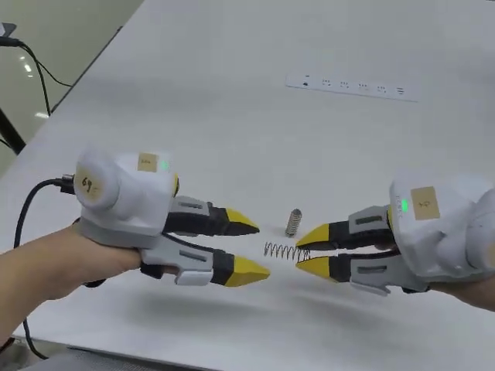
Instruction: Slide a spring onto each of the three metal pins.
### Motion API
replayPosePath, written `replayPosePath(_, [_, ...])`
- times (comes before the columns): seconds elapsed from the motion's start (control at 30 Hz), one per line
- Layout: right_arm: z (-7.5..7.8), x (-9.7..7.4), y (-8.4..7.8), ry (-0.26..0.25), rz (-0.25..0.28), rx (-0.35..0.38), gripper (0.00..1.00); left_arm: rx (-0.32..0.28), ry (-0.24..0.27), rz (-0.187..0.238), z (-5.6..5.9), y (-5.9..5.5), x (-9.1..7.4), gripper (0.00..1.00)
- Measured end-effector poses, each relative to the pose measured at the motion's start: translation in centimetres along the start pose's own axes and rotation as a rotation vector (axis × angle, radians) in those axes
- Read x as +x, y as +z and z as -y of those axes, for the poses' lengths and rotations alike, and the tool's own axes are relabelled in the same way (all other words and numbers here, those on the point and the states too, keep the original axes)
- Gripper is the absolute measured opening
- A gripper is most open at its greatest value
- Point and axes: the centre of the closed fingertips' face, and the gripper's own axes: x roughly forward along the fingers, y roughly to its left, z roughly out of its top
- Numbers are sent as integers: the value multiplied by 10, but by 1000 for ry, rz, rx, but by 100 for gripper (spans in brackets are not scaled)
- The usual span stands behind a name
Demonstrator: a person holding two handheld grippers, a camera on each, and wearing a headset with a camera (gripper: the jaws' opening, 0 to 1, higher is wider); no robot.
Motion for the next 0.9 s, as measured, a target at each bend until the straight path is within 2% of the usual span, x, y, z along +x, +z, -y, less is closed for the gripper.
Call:
replayPosePath(0.17, [-4, -1, 0, 12, -2, -11, 7, 15, -19, 11, 2, 5, 7, 22])
replayPosePath(0.4, [-4, -3, 4, 7, 7, -15, 7, 30, -45, 8, 6, 6, 13, 17])
replayPosePath(0.57, [-4, -4, 5, 1, 5, -18, 7, 52, -60, 8, 10, 7, 16, 5])
replayPosePath(0.9, [-6, -7, 3, 11, 4, -1, 7, 86, -86, 5, 14, 9, 17, 3])
